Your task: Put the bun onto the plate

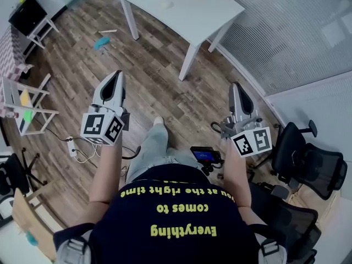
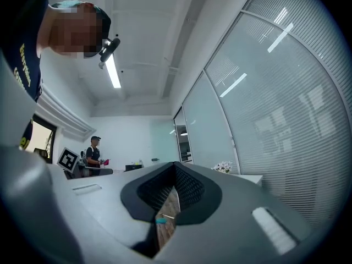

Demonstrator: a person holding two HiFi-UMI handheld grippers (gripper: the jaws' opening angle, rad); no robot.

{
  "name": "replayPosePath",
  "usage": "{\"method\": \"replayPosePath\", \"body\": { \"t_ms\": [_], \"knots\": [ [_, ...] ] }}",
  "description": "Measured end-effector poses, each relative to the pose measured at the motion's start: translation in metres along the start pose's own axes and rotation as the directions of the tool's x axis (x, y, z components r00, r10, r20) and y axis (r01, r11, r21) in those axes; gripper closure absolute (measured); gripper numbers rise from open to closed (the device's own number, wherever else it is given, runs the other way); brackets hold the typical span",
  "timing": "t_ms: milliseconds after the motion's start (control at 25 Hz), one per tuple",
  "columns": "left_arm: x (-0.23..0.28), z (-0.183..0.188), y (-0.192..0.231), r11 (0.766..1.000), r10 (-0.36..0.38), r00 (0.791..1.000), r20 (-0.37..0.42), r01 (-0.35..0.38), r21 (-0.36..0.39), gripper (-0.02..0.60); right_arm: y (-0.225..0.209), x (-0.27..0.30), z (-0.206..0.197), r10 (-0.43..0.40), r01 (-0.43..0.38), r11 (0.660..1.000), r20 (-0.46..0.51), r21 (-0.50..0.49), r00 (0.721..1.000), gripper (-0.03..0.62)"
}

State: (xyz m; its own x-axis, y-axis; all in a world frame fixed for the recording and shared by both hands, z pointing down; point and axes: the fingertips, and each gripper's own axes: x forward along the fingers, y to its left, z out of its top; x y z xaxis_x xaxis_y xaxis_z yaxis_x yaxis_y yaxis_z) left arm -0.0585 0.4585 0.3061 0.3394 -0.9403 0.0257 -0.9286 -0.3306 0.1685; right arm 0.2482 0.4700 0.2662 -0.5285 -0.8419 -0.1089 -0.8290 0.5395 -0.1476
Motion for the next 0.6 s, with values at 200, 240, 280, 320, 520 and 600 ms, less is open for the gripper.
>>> {"method": "replayPosePath", "body": {
  "t_ms": [200, 240, 280, 320, 520, 600],
  "knots": [
    [0.045, 0.006, 0.028, 1.000, -0.022, 1.000, 0.001, 0.022, -0.009, 0.583, -0.011, 0.045, -0.001, -0.016, 0.016, 1.000, 0.001, -0.005, 1.000, 0.589],
    [0.054, 0.007, 0.033, 1.000, -0.027, 1.000, 0.000, 0.027, -0.009, 0.583, -0.014, 0.054, -0.001, -0.019, 0.019, 1.000, 0.002, -0.007, 1.000, 0.589],
    [0.063, 0.008, 0.038, 0.999, -0.031, 1.000, -0.001, 0.031, -0.009, 0.583, -0.016, 0.063, 0.000, -0.021, 0.021, 1.000, 0.003, -0.009, 1.000, 0.589],
    [0.071, 0.009, 0.042, 0.999, -0.036, 0.999, -0.003, 0.035, -0.009, 0.583, -0.019, 0.072, 0.000, -0.023, 0.023, 1.000, 0.004, -0.010, 1.000, 0.589],
    [0.106, 0.016, 0.064, 0.999, -0.054, 0.999, -0.006, 0.053, -0.010, 0.583, -0.031, 0.110, -0.004, -0.046, 0.046, 0.999, 0.006, -0.002, 0.999, 0.589],
    [0.116, 0.016, 0.076, 0.999, -0.053, 0.999, -0.008, 0.053, -0.011, 0.583, -0.034, 0.124, -0.008, -0.050, 0.050, 0.999, 0.003, 0.003, 0.999, 0.589]
  ]
}}
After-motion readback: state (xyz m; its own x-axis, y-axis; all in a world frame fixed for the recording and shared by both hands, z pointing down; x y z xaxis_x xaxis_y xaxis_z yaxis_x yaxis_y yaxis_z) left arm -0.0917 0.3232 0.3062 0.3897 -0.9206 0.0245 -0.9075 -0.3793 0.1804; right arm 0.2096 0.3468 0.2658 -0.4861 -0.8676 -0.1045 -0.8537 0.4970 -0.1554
